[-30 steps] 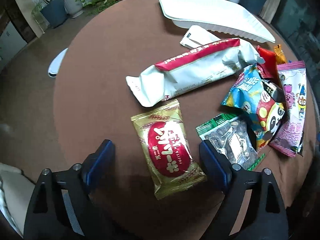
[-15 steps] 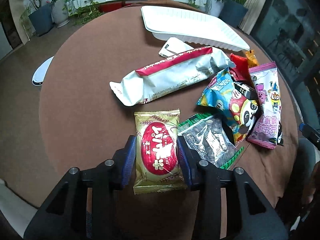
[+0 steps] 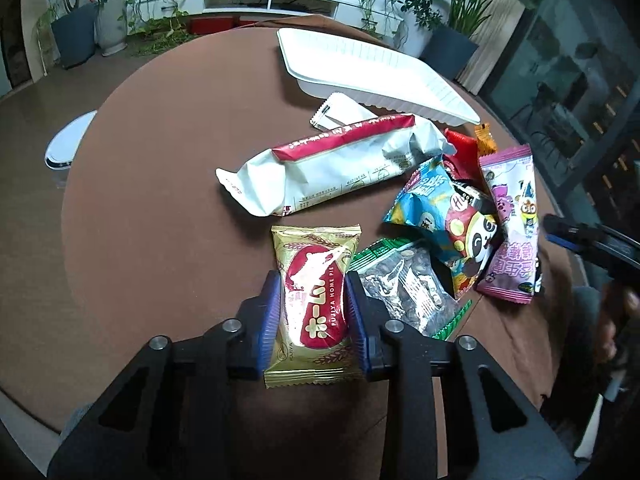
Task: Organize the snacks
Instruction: 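Close the left tool on the wafer packet while the right tool grasps the cake bar, then carry the wafer packet with the left tool while the right tool carries the cake bar to the tray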
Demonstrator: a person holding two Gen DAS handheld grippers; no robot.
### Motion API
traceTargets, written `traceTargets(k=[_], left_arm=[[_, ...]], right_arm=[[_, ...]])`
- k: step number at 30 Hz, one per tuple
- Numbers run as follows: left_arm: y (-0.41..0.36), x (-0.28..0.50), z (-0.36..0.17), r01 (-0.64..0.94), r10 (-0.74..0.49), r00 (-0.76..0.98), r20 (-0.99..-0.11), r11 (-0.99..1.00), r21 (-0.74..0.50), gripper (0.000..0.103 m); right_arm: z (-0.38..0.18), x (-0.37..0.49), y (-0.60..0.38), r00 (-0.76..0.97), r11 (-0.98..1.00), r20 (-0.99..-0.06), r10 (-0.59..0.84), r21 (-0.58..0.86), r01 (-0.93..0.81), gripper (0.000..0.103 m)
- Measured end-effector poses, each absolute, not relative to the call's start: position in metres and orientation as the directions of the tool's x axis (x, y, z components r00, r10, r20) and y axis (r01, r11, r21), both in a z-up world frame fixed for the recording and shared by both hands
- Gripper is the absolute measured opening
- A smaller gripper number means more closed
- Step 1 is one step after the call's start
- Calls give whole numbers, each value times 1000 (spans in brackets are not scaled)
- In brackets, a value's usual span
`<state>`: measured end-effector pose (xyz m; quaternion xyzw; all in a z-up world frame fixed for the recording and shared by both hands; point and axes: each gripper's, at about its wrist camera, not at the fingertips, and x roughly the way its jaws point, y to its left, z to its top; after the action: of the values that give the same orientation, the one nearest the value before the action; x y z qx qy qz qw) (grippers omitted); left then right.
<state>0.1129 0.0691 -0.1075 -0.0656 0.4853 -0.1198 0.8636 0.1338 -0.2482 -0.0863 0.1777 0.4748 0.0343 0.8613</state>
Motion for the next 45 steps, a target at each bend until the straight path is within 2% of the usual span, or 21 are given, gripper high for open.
traceTargets(k=[10, 19, 33, 45], left_arm=[[82, 115, -108, 162, -294, 496, -817, 956, -246, 29], [83, 114, -109, 162, -306, 502, -809, 952, -260, 29], [97, 106, -106, 129, -322, 512, -797, 946, -299, 28], [121, 88, -75, 120, -391, 556, -733, 911, -395, 28]], right_arm=[[-102, 169, -252, 508, 913, -820, 263, 382, 145, 43], [-107, 173, -259, 531, 895, -796, 291, 423, 144, 32], [-93, 129, -288, 622, 857, -725, 295, 488, 164, 29], [-80, 112, -316, 662, 806, -671, 334, 568, 169, 29]])
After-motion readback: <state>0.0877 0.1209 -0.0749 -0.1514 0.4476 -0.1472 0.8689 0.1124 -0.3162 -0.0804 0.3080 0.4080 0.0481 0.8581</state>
